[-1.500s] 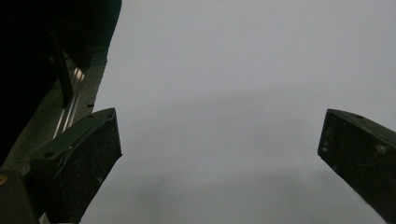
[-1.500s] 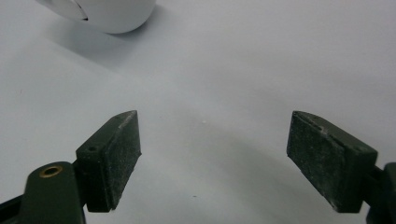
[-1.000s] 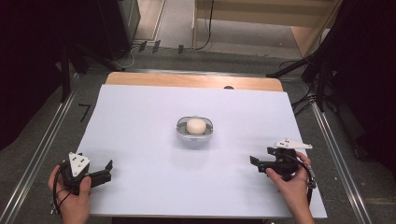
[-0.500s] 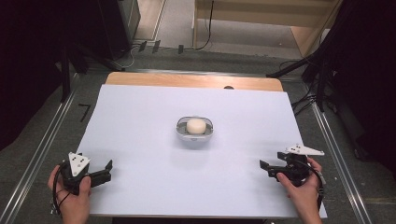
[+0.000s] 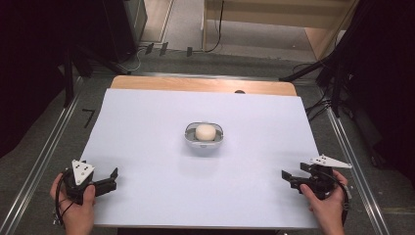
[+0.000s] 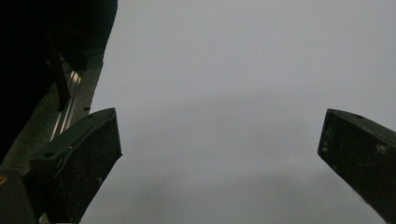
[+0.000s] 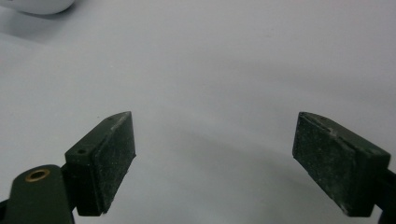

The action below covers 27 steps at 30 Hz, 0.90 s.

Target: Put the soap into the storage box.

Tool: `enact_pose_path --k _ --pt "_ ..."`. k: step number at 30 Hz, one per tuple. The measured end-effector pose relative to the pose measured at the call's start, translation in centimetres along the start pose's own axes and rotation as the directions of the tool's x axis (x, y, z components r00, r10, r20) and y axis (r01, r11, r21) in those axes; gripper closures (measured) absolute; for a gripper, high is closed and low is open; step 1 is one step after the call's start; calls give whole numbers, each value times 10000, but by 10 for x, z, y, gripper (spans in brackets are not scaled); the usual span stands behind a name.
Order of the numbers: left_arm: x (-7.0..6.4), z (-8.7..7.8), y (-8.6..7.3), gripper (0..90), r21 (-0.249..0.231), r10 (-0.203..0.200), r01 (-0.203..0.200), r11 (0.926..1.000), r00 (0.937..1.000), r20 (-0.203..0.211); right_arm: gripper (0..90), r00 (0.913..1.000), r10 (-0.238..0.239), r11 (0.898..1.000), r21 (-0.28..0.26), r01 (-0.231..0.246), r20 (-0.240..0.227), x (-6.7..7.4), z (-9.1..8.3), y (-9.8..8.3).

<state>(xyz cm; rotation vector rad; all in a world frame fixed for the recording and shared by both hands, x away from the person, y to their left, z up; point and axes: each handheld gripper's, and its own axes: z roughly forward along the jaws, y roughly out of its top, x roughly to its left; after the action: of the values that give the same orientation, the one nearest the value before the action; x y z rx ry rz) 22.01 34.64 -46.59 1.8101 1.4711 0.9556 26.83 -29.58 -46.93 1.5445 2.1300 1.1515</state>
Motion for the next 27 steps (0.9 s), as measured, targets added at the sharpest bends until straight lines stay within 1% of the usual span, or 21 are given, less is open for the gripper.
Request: enact_pose_path --k 3,5,6,10,11,14,19,20,22,24,27 --pt "0 0 0 0 -6 5 -5 10000 10000 6 135 9999 140 9999 -44 -139 98 -6 -5 -4" --pt "0 0 0 0 -10 1 -1 10000 10000 6 135 9998 136 9999 -41 -135 130 -8 -6 -5" --pt "0 0 0 0 -18 -4 4 10000 10000 5 135 9995 240 9997 -58 -239 183 -11 -9 -7" --pt "0 0 0 0 -29 -8 8 10000 10000 0 135 9990 355 9993 -82 -352 275 -16 -11 -10" --pt "0 0 0 0 -24 -13 13 10000 10000 -6 135 9984 450 9989 -136 -445 330 -20 -12 -12" --pt "0 0 0 0 -40 -30 30 10000 10000 9 136 9975 577 9982 -165 -571 400 -25 -14 -13" --pt "0 0 0 0 -48 -40 40 10000 10000 9 136 9969 647 9978 -149 -641 437 -28 -15 -17" --pt "0 0 0 0 -45 -37 37 10000 10000 12 136 9969 615 9981 -80 -612 486 -30 -16 -21" --pt "0 0 0 0 -29 -15 15 10000 10000 -5 136 9966 654 9979 -51 -653 506 -31 -16 -22" --pt "0 0 0 0 -37 13 -13 10000 10000 4 136 9960 760 9971 -106 -756 467 -34 -19 -27" --pt "0 0 0 0 -45 5 -5 10000 10000 -3 136 9963 706 9973 -224 -696 488 -36 -22 -29"
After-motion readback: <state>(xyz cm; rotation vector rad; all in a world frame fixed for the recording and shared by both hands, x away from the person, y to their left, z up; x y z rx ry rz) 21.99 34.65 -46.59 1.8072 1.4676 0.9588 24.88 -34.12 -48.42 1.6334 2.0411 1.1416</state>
